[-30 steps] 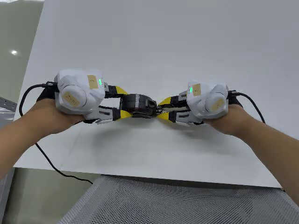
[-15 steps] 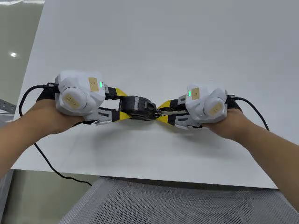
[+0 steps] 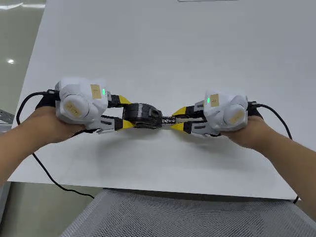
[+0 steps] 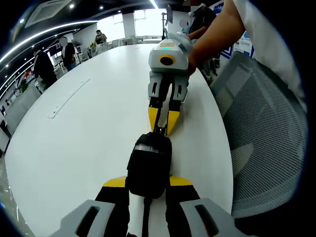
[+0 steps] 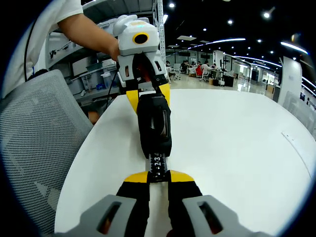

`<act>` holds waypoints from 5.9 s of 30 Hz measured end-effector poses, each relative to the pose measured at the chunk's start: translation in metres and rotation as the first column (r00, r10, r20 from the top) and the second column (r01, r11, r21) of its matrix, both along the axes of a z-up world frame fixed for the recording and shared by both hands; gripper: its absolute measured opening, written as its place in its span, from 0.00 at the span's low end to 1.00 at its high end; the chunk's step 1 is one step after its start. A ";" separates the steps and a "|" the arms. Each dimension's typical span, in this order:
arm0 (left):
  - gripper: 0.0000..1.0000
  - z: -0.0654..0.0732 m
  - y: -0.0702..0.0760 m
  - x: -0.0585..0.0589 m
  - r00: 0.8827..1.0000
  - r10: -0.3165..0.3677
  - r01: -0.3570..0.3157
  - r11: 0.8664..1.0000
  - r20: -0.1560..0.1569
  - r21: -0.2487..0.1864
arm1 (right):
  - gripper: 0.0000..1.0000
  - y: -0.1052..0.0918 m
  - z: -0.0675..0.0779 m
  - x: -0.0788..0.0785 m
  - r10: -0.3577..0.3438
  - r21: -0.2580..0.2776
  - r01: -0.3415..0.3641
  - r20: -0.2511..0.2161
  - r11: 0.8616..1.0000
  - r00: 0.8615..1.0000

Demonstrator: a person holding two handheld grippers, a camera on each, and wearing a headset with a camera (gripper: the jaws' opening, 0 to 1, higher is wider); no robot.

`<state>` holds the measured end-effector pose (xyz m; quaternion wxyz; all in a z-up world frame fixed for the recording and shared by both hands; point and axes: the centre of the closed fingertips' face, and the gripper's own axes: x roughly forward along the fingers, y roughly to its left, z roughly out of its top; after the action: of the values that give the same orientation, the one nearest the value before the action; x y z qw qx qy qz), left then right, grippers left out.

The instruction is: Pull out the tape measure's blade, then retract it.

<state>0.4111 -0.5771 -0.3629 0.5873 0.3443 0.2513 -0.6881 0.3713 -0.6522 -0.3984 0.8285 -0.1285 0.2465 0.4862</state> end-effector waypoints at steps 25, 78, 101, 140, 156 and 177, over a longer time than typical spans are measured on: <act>0.24 0.001 0.000 -0.001 1.000 -0.007 0.007 1.000 0.003 0.010 | 0.11 -0.067 0.011 -0.034 -0.028 -0.080 0.028 -0.009 0.996 1.000; 0.25 0.000 -0.003 -0.003 1.000 -0.007 0.007 1.000 0.000 0.030 | 0.11 -0.174 0.010 -0.082 -0.106 -0.189 0.092 -0.067 0.978 0.992; 0.26 -0.001 -0.008 -0.003 1.000 0.017 -0.017 0.999 0.001 0.037 | 0.11 -0.185 0.001 -0.088 -0.146 -0.204 0.122 -0.103 0.971 0.984; 0.30 0.003 -0.011 -0.006 0.998 0.054 -0.053 0.998 -0.023 0.047 | 0.20 -0.182 0.002 -0.094 -0.160 -0.191 0.132 -0.140 0.973 0.977; 0.45 0.010 -0.011 -0.005 0.993 0.111 -0.110 0.994 -0.046 0.028 | 0.37 -0.182 0.007 -0.095 -0.208 -0.176 0.181 -0.144 0.967 0.968; 0.66 0.023 -0.004 -0.007 0.957 0.271 -0.275 0.961 -0.103 -0.028 | 0.52 -0.177 0.022 -0.093 -0.280 -0.159 0.260 -0.120 0.952 0.952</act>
<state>0.4039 -0.5806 -0.3396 0.6706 0.2597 0.3107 -0.6215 0.2784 -0.8289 -0.3765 0.8565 -0.1170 0.3536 0.3573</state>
